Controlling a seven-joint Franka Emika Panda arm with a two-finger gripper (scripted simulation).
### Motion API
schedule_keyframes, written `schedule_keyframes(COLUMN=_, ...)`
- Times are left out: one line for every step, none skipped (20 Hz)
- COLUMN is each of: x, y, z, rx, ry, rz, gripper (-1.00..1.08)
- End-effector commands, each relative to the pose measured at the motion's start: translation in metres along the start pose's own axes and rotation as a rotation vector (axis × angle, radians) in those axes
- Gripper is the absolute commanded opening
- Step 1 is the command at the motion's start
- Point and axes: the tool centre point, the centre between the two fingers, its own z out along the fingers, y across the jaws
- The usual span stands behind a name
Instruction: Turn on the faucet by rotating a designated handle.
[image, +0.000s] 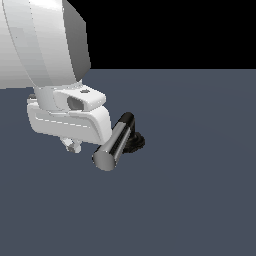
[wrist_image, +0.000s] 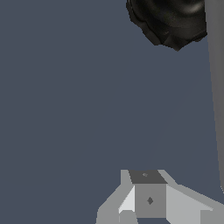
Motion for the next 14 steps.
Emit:
schedule_keyframes(x=0.001, y=-0.001, z=0.001, rx=0.0, ry=0.001, rz=0.001, gripper=-1.0)
schedule_keyframes(x=0.001, y=-0.001, z=0.001, rx=0.0, ry=0.001, rz=0.001, gripper=-1.0)
schedule_keyframes(x=0.001, y=-0.001, z=0.001, rx=0.0, ry=0.001, rz=0.001, gripper=-1.0)
schedule_keyframes(x=0.001, y=-0.001, z=0.001, rx=0.0, ry=0.001, rz=0.001, gripper=-1.0)
schedule_keyframes(x=0.001, y=0.0, z=0.001, rx=0.0, ry=0.001, rz=0.001, gripper=-1.0)
schedule_keyframes(x=0.001, y=0.004, z=0.001, rx=0.0, ry=0.001, rz=0.001, gripper=-1.0)
schedule_keyframes(x=0.001, y=0.008, z=0.001, rx=0.0, ry=0.001, rz=0.001, gripper=-1.0)
schedule_keyframes(x=0.001, y=0.012, z=0.001, rx=0.0, ry=0.001, rz=0.001, gripper=-1.0)
schedule_keyframes(x=0.002, y=0.015, z=0.001, rx=0.0, ry=0.001, rz=0.001, gripper=-1.0)
schedule_keyframes(x=0.002, y=0.019, z=0.001, rx=0.0, ry=0.001, rz=0.001, gripper=-1.0)
schedule_keyframes(x=0.002, y=0.023, z=0.001, rx=0.0, ry=0.001, rz=0.001, gripper=-1.0)
schedule_keyframes(x=0.002, y=0.027, z=0.001, rx=0.0, ry=0.001, rz=0.001, gripper=-1.0)
schedule_keyframes(x=0.003, y=0.031, z=0.001, rx=0.0, ry=0.001, rz=0.001, gripper=-1.0)
schedule_keyframes(x=0.003, y=0.036, z=0.001, rx=0.0, ry=0.001, rz=0.001, gripper=-1.0)
